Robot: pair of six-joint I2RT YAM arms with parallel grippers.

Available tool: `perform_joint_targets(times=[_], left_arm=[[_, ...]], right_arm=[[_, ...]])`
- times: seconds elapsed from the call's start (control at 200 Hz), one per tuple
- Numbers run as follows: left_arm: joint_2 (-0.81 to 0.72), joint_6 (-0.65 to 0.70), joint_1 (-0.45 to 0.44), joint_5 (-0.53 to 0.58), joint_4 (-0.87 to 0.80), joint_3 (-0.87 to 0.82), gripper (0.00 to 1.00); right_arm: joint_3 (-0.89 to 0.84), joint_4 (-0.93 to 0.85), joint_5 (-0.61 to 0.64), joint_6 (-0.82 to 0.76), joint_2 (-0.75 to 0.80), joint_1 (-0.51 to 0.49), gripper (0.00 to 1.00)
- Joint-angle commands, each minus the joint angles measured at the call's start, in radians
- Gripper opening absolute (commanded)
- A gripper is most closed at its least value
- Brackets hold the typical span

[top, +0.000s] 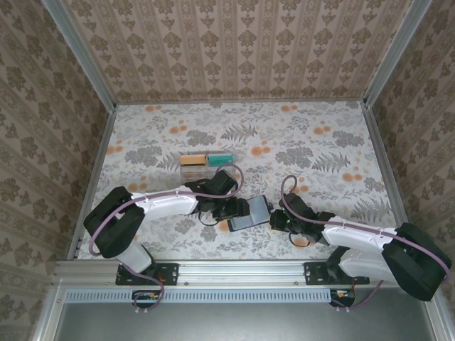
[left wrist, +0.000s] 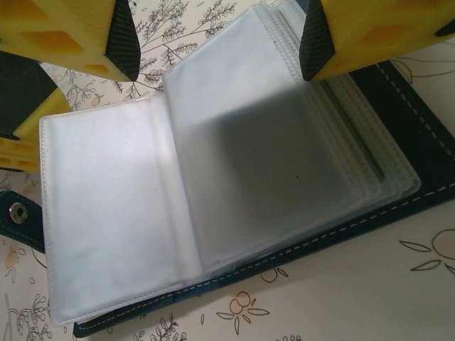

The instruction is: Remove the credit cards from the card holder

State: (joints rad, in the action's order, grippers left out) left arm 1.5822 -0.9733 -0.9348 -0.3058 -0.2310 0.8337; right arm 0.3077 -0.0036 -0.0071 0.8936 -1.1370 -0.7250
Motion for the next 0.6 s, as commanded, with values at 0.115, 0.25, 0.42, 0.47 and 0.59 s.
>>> perform_joint_targets(times=[0.115, 0.25, 0.42, 0.47, 0.59], left_arm=[[0.048, -0.012, 0.000, -0.012, 0.025, 0.021, 0.65], [0.052, -0.007, -0.005, -0.015, 0.033, 0.031, 0.65], [0.056, 0.009, -0.011, -0.028, 0.056, 0.047, 0.65], [0.061, 0.012, -0.012, -0.034, 0.063, 0.050, 0.65], [0.073, 0.019, -0.015, -0.045, 0.069, 0.063, 0.65]], right_arm=[[-0.009, -0.050, 0.013, 0.002, -0.001, -0.010, 0.10], [-0.010, -0.044, 0.013, 0.004, -0.006, -0.013, 0.10], [-0.011, -0.031, 0.013, 0.008, -0.021, -0.017, 0.10], [-0.012, -0.028, 0.012, 0.010, -0.026, -0.018, 0.10], [-0.012, -0.027, 0.012, 0.009, -0.029, -0.019, 0.10]])
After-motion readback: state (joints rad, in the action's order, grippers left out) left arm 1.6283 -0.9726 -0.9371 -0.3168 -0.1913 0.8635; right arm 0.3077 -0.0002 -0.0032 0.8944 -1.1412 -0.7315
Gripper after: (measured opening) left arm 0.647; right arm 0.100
